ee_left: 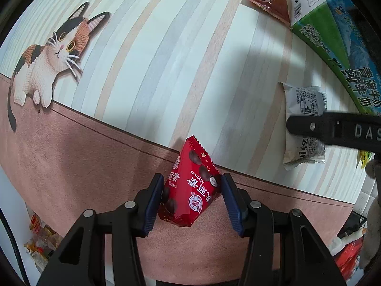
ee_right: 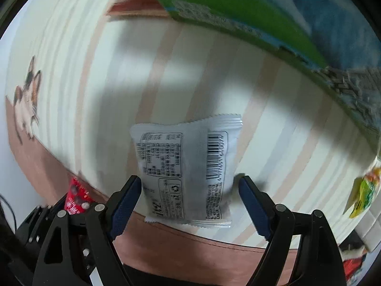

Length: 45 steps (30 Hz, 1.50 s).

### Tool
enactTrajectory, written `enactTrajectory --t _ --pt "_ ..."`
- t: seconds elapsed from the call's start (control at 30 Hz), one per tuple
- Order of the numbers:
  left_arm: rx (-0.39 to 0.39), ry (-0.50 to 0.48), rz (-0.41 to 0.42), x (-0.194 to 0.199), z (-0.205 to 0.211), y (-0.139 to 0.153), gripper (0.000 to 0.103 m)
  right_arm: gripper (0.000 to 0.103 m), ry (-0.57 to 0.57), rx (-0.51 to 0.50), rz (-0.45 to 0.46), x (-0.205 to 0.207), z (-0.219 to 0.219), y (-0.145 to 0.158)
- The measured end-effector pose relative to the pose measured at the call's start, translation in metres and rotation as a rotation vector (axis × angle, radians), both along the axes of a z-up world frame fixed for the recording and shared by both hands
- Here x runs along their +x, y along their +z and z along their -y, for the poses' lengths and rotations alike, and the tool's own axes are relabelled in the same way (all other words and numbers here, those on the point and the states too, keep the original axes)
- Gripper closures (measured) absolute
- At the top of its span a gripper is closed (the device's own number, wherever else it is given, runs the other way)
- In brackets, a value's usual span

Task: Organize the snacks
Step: 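Carry both packets over the box and release them inside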

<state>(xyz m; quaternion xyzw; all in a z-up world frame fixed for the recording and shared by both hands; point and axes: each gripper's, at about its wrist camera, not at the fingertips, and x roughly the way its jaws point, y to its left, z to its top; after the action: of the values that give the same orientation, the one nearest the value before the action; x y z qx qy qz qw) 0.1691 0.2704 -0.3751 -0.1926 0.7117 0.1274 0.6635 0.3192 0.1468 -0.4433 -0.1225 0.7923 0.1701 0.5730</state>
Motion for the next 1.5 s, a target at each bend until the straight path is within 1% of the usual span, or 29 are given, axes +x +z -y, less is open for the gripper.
enactTrajectory --t 0.03,0.07,0.2,0.23,0.4,0.43,0.47,0.6,0.73,0.8,0.83,0.9,0.93,1.0,1.13,1.23,1.3,1.4,1.47,1.5 --pt "0.002 0.001 0.0 -0.001 0.0 0.0 0.056 0.025 0.007 -0.009 0.015 -0.002 0.004 -0.004" --pt "0.004 0.001 0.0 -0.002 -0.001 -0.001 0.056 0.03 0.015 -0.025 0.042 -0.003 0.003 0.0" --pt "0.012 0.009 0.001 -0.005 0.0 -0.001 0.056 0.03 -0.003 -0.011 0.079 -0.013 0.003 0.01" --pt "0.014 0.013 0.002 -0.005 0.001 -0.001 0.056 0.03 -0.006 -0.009 0.084 -0.026 0.004 0.012" --pt "0.017 0.006 0.013 -0.004 0.007 0.005 0.056 0.03 -0.047 0.021 0.087 -0.03 0.03 0.019" --pt "0.015 0.001 0.017 -0.003 0.011 0.007 0.056 0.03 -0.053 0.029 0.09 -0.042 0.029 0.023" --pt "0.014 -0.003 0.02 -0.003 0.013 0.009 0.056 0.03 -0.063 0.044 0.094 -0.045 0.035 0.028" --pt "0.01 -0.033 0.038 -0.001 0.029 0.019 0.056 0.03 -0.113 0.1 0.086 -0.039 0.055 0.034" --pt "0.004 -0.087 0.068 0.005 0.055 0.036 0.056 0.03 -0.179 0.16 0.079 -0.047 0.086 0.048" --pt "-0.002 -0.113 0.083 0.008 0.067 0.045 0.056 0.03 -0.214 0.193 0.078 -0.059 0.105 0.056" --pt "-0.004 -0.128 0.094 0.011 0.074 0.051 0.056 0.03 -0.233 0.21 0.082 -0.072 0.118 0.058" --pt "-0.01 -0.163 0.117 0.02 0.086 0.067 0.056 0.03 -0.261 0.239 0.09 -0.072 0.133 0.071" --pt "-0.014 -0.181 0.134 0.025 0.094 0.076 0.056 0.03 -0.275 0.255 0.096 -0.079 0.138 0.078" --pt "-0.025 -0.211 0.163 0.033 0.107 0.092 0.056 0.03 -0.309 0.289 0.118 -0.081 0.155 0.099" --pt "-0.062 -0.251 0.209 0.056 0.125 0.123 0.056 0.03 -0.358 0.345 0.174 -0.07 0.183 0.14" --pt "-0.078 -0.294 0.253 0.088 0.138 0.151 0.056 0.03 -0.392 0.382 0.234 -0.046 0.207 0.174" --pt "-0.072 -0.329 0.283 0.116 0.15 0.168 0.056 0.03 -0.41 0.398 0.273 -0.026 0.221 0.193" --pt "-0.064 -0.357 0.304 0.146 0.155 0.18 0.056 0.03 -0.433 0.394 0.332 0.001 0.234 0.209" --pt "-0.039 -0.369 0.313 0.171 0.157 0.185 0.056 0.03 -0.446 0.383 0.36 0.022 0.241 0.213" --pt "-0.038 -0.361 0.297 0.178 0.157 0.185 0.056 0.03 -0.454 0.377 0.368 0.032 0.241 0.212"
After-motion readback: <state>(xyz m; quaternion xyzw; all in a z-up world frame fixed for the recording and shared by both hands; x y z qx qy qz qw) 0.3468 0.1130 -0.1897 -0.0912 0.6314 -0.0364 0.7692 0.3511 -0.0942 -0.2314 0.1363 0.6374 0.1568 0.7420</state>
